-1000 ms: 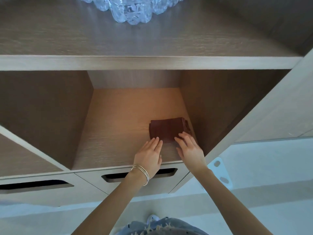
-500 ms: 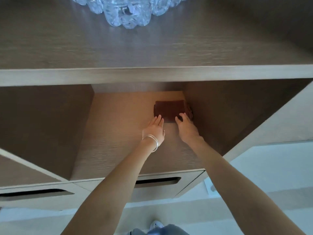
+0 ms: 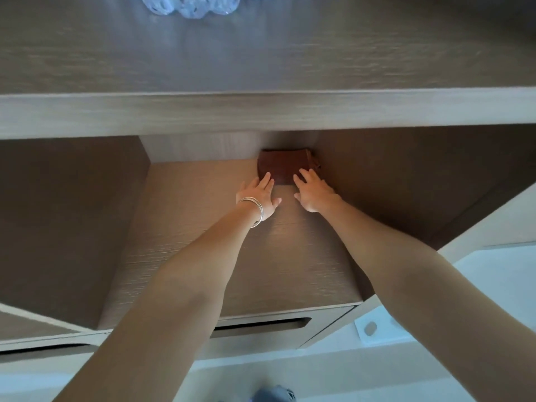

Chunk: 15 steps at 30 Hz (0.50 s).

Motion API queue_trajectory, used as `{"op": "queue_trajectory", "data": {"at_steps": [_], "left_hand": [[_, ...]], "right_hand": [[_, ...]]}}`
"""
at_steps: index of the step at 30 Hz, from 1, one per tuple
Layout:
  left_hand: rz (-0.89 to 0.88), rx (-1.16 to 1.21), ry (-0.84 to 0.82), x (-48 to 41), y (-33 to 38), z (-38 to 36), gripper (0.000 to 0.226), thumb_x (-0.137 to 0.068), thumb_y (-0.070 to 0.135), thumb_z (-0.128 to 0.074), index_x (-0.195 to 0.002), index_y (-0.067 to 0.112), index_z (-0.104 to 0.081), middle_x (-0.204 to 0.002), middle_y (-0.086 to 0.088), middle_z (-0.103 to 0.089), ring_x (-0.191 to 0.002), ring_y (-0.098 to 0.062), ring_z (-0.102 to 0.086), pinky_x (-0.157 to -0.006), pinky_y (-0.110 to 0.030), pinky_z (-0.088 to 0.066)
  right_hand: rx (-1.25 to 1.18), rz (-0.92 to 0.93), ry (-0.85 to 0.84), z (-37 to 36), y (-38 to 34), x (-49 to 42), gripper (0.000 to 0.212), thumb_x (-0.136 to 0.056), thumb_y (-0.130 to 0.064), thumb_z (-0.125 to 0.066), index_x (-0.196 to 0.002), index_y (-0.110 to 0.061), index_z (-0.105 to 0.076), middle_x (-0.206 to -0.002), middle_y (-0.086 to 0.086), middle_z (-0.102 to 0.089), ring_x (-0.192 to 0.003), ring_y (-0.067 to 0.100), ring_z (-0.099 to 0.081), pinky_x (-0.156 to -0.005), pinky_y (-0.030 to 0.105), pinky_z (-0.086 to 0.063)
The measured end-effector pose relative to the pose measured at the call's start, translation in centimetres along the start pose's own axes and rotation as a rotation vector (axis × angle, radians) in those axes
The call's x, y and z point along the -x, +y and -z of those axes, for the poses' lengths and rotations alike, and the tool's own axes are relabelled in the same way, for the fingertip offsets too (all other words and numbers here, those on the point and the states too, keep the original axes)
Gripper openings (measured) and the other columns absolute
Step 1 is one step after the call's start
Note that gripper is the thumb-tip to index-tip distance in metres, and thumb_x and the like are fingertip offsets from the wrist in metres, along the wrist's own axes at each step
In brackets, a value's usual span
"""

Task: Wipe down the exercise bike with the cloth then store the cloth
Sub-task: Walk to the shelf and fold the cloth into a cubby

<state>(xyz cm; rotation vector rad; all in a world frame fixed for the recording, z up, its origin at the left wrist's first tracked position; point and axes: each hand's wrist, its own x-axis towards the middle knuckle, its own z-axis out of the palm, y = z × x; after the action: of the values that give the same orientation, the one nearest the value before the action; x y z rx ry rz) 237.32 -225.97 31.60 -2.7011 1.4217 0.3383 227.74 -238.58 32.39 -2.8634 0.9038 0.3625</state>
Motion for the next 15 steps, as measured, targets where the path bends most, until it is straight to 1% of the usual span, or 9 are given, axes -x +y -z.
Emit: {"op": "queue_trajectory", "data": {"at_steps": [2,4,9,12,15], "left_hand": [[0.001,0.018,-0.004,0.8,-0.1,0.2,0.064,-0.095,0.051,-0.024,-0.148,0.020,-0.005,-0.158,0.006,0.006,-0.145,-0.018,-0.003,-0.117,-0.047,-0.007],[-0.005,0.018,0.029,2.0,-0.5,0.4,0.066,-0.094,0.052,-0.027,-0.148,0.021,-0.005,-0.158,0.005,0.004,-0.145,-0.020,-0.001,-0.117,-0.049,-0.006],[-0.019,0.011,0.118,5.5,-1.6,1.7,0.067,-0.092,0.047,-0.039,-0.147,0.022,-0.009,-0.158,0.001,-0.004,-0.145,-0.025,-0.004,-0.117,-0.047,-0.009],[-0.051,0.015,0.193,7.9,-1.7,2.7,0.066,-0.092,0.044,-0.040,-0.147,0.021,-0.012,-0.158,-0.002,-0.009,-0.144,-0.025,-0.008,-0.117,-0.046,-0.012],[-0.072,0.015,0.245,11.3,-1.1,2.8,0.065,-0.092,0.043,-0.041,-0.146,0.019,-0.014,-0.157,-0.003,-0.013,-0.144,-0.024,-0.011,-0.116,-0.046,-0.013]], "right_hand": [[0.007,-0.002,-0.022,0.0,-0.2,0.7,0.059,-0.100,-0.037,-0.032,-0.149,-0.021,-0.004,-0.158,0.002,0.007,-0.144,0.029,0.008,-0.116,0.047,-0.012],[-0.013,0.005,0.009,0.1,-0.5,1.9,0.061,-0.099,-0.041,-0.032,-0.149,-0.022,-0.002,-0.159,0.003,0.004,-0.144,0.029,0.006,-0.116,0.047,-0.012],[-0.036,0.066,0.144,1.0,-1.1,5.2,0.061,-0.099,-0.033,-0.038,-0.149,-0.017,-0.008,-0.158,0.007,-0.007,-0.145,0.027,-0.001,-0.115,0.045,-0.017],[-0.015,0.063,0.201,1.9,-1.6,7.8,0.061,-0.098,-0.034,-0.041,-0.149,-0.017,-0.012,-0.157,0.007,-0.010,-0.145,0.027,-0.003,-0.114,0.046,-0.018],[0.002,0.054,0.217,2.3,-2.8,11.2,0.061,-0.097,-0.034,-0.042,-0.148,-0.017,-0.014,-0.157,0.007,-0.010,-0.145,0.026,-0.003,-0.115,0.046,-0.016]]}}
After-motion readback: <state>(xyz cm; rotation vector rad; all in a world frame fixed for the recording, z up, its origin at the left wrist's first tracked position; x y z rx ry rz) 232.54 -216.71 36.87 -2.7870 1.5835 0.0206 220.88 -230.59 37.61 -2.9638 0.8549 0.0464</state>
